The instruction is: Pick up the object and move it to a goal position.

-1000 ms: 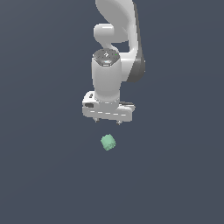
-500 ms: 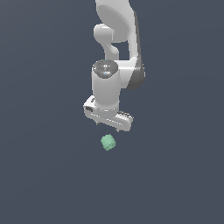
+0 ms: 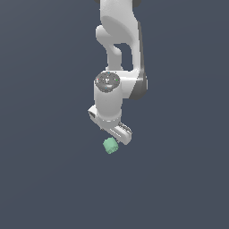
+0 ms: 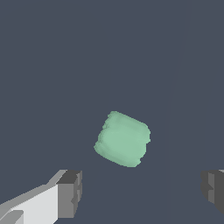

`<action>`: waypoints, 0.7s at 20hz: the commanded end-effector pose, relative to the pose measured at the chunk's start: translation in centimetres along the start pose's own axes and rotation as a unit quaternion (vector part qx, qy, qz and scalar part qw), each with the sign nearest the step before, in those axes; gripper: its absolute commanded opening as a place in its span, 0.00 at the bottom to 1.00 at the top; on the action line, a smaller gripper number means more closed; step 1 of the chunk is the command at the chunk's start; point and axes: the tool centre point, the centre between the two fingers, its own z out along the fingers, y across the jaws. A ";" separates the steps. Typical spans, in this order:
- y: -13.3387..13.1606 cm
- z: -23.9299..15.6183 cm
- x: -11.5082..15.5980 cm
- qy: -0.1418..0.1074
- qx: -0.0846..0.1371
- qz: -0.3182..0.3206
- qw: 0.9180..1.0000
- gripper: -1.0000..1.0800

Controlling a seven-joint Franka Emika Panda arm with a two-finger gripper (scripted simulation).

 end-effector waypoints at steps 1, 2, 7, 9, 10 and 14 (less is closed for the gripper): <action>-0.1 0.7 0.2 -0.002 -0.001 0.036 0.999 0.96; -0.2 0.9 0.2 -0.002 -0.001 0.051 0.999 0.96; -0.4 2.2 0.5 -0.004 -0.004 0.116 0.993 0.96; -0.5 2.6 0.6 -0.005 -0.005 0.138 0.990 0.96; -0.5 2.8 0.7 -0.005 -0.005 0.148 0.989 0.96; -0.6 3.4 0.8 -0.006 -0.007 0.179 0.984 0.96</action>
